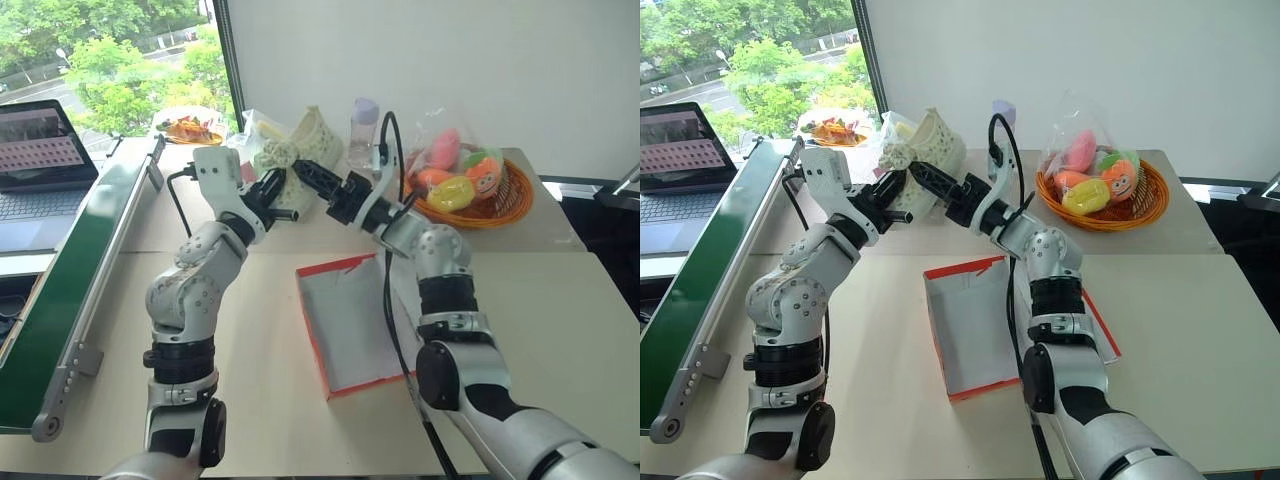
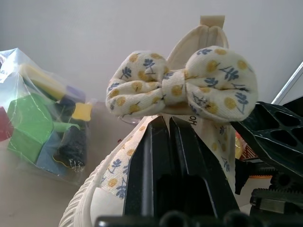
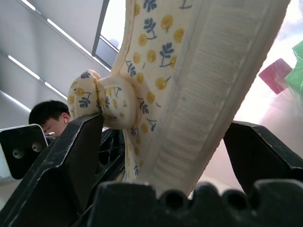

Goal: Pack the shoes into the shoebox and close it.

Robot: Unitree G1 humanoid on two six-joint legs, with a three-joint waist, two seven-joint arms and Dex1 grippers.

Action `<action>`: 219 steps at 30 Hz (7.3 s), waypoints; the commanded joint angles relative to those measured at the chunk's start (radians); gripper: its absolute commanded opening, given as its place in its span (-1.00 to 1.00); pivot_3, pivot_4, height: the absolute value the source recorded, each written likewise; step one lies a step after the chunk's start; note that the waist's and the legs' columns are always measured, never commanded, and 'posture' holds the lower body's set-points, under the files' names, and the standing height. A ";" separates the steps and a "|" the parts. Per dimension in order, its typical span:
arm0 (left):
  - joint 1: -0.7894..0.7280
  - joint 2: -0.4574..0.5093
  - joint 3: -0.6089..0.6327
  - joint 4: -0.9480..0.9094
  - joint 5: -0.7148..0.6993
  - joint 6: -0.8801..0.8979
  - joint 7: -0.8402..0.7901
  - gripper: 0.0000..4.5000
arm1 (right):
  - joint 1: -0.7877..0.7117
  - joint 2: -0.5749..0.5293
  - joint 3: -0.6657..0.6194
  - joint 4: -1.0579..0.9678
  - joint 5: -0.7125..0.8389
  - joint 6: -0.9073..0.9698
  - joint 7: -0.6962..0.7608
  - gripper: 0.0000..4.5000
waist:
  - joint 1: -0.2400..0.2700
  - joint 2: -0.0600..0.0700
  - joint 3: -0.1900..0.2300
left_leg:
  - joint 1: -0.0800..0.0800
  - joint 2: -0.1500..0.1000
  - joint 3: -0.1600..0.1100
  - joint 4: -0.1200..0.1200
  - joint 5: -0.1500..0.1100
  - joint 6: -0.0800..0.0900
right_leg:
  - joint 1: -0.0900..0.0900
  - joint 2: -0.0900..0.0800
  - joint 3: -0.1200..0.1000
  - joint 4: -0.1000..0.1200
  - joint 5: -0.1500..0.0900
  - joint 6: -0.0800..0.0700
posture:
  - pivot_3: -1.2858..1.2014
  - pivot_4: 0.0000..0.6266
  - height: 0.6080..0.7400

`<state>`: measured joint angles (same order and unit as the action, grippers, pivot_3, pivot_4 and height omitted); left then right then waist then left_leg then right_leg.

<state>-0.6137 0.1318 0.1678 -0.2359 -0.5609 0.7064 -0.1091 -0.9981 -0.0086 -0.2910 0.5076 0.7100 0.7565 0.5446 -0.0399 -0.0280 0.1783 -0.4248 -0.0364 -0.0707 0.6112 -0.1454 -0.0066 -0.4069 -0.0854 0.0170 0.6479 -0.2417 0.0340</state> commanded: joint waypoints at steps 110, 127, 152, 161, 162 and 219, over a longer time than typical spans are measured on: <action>0.392 0.598 -0.138 -0.349 0.121 0.085 -0.446 0.39 | 0.072 -0.532 0.336 -0.702 -0.236 0.411 0.040 0.97 | 0.019 -0.002 0.003 | -0.001 0.016 0.009 0.003 0.000 0.001 | -0.001 0.010 0.003 -0.006 0.000 -0.001 | 0.03 -0.52 1.00; 0.566 0.369 0.465 -0.518 0.238 0.300 0.015 0.98 | 0.034 -0.199 0.481 -0.300 -0.283 -0.298 0.457 1.00 | 0.002 -0.003 0.003 | 0.002 0.016 0.010 0.002 -0.001 0.000 | 0.000 0.010 0.004 -0.003 0.003 -0.005 | 0.03 -0.52 1.00; 0.732 0.201 0.592 -0.454 0.320 0.020 0.077 0.98 | -0.042 0.011 0.504 -0.008 -0.417 -0.541 0.549 1.00 | 0.003 -0.004 0.003 | 0.003 0.017 0.010 0.001 -0.003 -0.004 | -0.002 0.010 0.004 -0.003 0.004 -0.007 | 0.03 -0.52 1.00; 0.687 0.223 0.579 -0.314 0.331 -0.069 0.076 0.98 | -0.003 0.004 0.513 -0.053 -0.434 -0.534 0.534 1.00 | -0.003 -0.004 0.002 | 0.003 0.017 0.012 0.000 -0.003 -0.004 | -0.005 0.010 0.005 -0.002 0.004 -0.008 | 0.03 -0.52 1.00; 0.687 0.225 0.580 -0.301 0.330 -0.079 0.073 0.98 | 0.000 0.003 0.514 -0.057 -0.436 -0.534 0.533 1.00 | -0.003 -0.004 0.002 | 0.002 0.017 0.013 0.000 -0.003 -0.004 | -0.006 0.010 0.005 -0.002 0.004 -0.008 | 0.03 -0.52 1.00; 0.511 0.554 0.448 0.522 0.126 -0.319 -0.415 -0.79 | 0.163 -0.181 0.536 -0.396 -0.440 -0.331 0.434 1.00 | 0.040 -0.005 -0.002 | 0.003 0.019 0.014 -0.003 -0.003 -0.004 | -0.013 0.007 0.009 0.001 0.006 -0.009 | 0.03 -0.52 1.00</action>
<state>-0.1074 0.7005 0.6459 0.3129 -0.4211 0.3544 -0.5158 -0.8076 -0.1851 0.2609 0.1454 0.2577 0.4267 0.9804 0.0002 -0.0328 0.1760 -0.4222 -0.0171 -0.0565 0.6085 -0.1487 -0.0107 -0.4201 -0.0785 0.0260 0.6486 -0.2354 0.0250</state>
